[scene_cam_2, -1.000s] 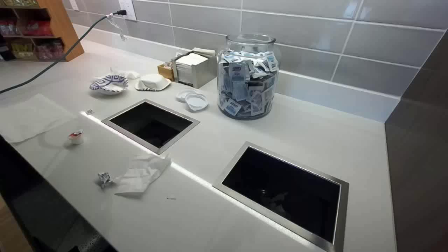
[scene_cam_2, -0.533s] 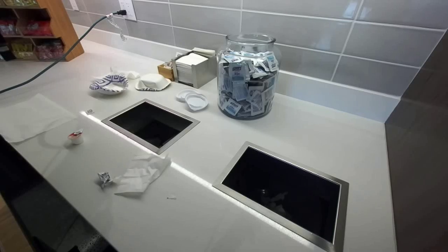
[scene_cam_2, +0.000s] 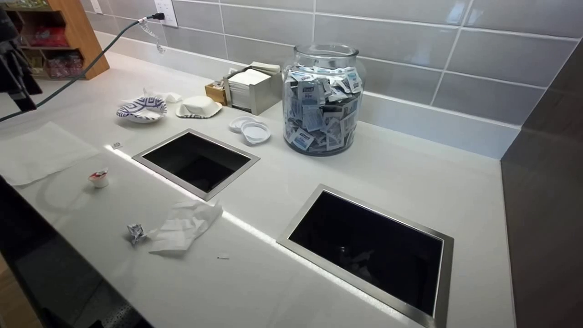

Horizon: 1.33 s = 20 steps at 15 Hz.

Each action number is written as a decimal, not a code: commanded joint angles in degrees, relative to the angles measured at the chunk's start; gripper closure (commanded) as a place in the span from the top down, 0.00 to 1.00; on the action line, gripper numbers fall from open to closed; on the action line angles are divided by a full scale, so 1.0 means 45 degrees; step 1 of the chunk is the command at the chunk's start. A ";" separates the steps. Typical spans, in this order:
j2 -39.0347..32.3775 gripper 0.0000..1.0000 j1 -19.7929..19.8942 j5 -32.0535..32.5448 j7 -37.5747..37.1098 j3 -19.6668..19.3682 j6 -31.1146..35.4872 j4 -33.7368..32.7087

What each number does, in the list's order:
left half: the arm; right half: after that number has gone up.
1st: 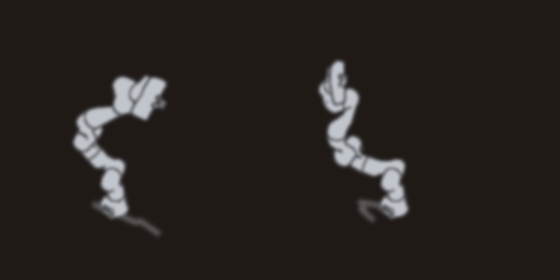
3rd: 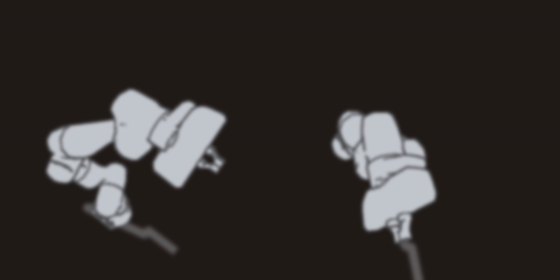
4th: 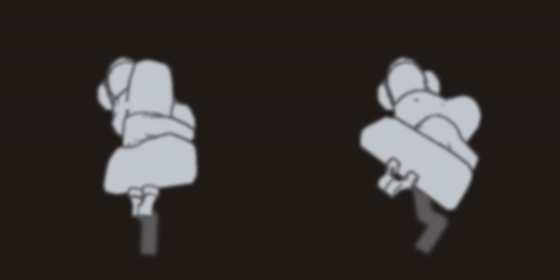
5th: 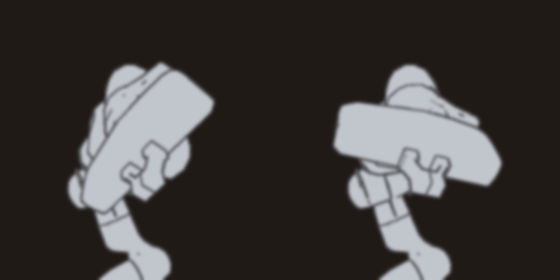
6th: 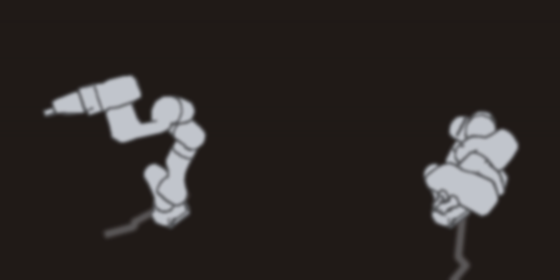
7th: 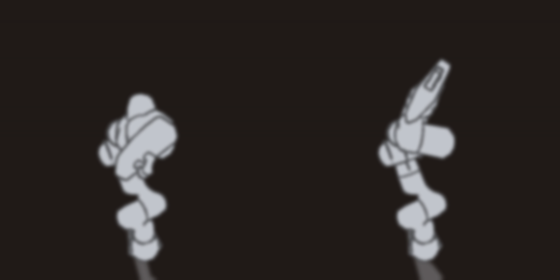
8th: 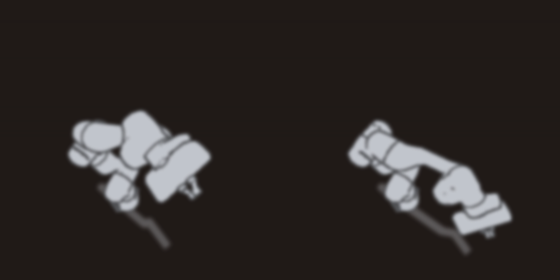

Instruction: Put the small packet inside the sink

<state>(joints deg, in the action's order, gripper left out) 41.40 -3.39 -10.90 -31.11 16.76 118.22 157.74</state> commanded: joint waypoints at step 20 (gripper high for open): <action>-0.3960 1.00 0.1743 0.1329 -0.3011 -0.0913 0.2982 -0.0035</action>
<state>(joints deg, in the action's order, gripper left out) 27.31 6.30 -2.99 -43.41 14.94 130.18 157.63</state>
